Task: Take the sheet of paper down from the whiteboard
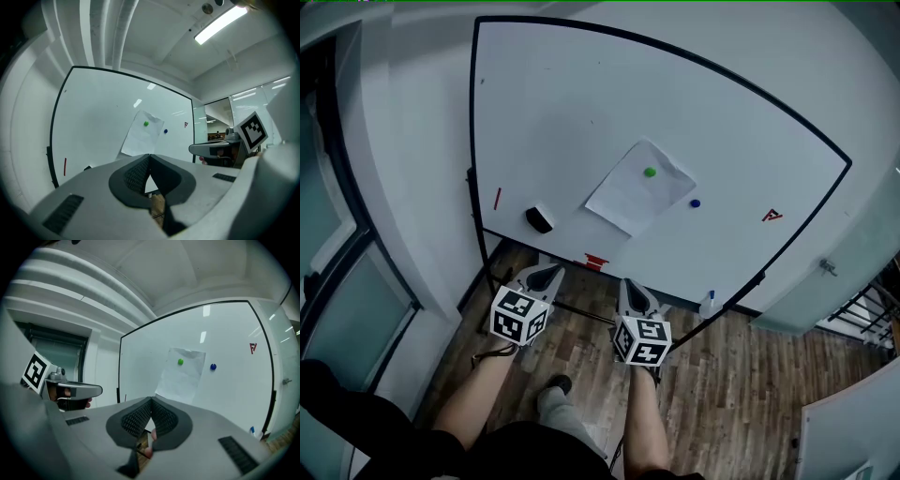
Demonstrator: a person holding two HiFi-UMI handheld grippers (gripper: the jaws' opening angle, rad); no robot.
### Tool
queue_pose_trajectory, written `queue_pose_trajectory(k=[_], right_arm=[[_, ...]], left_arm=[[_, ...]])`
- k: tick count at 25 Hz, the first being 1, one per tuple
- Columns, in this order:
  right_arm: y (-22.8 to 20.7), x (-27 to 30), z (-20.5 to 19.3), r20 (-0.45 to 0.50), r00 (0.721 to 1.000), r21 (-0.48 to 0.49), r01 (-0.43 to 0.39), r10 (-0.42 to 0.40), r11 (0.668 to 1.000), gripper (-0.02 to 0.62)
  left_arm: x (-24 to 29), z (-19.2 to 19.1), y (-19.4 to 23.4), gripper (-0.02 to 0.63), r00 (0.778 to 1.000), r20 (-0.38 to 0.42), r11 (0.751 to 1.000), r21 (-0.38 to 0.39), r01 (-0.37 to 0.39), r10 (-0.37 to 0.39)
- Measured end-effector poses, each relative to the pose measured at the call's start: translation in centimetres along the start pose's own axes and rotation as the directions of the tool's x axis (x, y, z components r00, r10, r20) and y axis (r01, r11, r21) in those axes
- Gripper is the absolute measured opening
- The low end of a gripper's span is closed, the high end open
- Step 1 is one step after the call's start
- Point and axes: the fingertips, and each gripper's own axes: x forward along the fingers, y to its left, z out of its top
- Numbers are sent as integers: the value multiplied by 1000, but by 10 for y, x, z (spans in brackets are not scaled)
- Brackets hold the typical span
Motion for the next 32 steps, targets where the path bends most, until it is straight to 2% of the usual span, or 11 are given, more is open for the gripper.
queue_pose_trajectory(k=[6, 18, 32], right_arm=[[-1, 48, 5, 5, 1000, -16, -1, 2, 1000, 25], [-45, 143, 38, 56, 993, 19, 98, -99, 995, 25], [-98, 216, 57, 56, 979, 25, 195, -196, 980, 25]], left_arm=[[31, 5, 41, 21, 1000, 12, 1000, -2, -2, 2], [135, 35, 98, 21, 993, 11, 992, 41, 119, -120], [225, 46, 136, 21, 980, -3, 979, 43, 200, -200]])
